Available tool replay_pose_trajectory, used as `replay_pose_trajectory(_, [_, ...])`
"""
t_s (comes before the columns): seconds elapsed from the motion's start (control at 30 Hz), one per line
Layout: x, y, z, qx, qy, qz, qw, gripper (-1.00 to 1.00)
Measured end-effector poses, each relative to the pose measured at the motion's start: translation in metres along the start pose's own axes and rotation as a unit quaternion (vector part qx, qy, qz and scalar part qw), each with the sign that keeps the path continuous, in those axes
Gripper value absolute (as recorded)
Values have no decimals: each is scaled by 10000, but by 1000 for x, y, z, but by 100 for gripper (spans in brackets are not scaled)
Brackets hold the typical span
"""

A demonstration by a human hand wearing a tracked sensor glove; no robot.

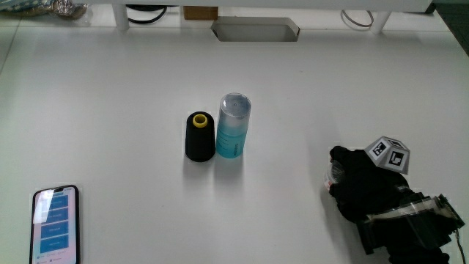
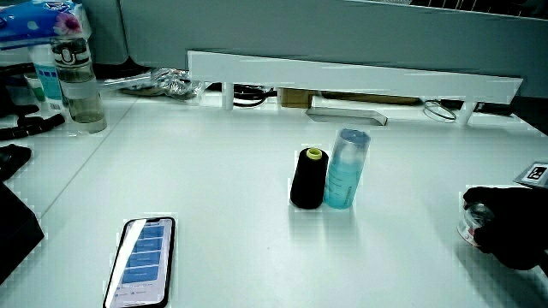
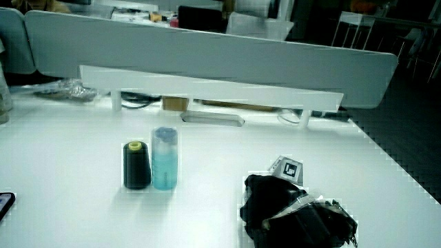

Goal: Pick paper clip

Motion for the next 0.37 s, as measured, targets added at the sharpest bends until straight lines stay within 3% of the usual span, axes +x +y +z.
replay_pose_trajectory(0.37, [-40,3,-15,-81,-275,277,9992,100])
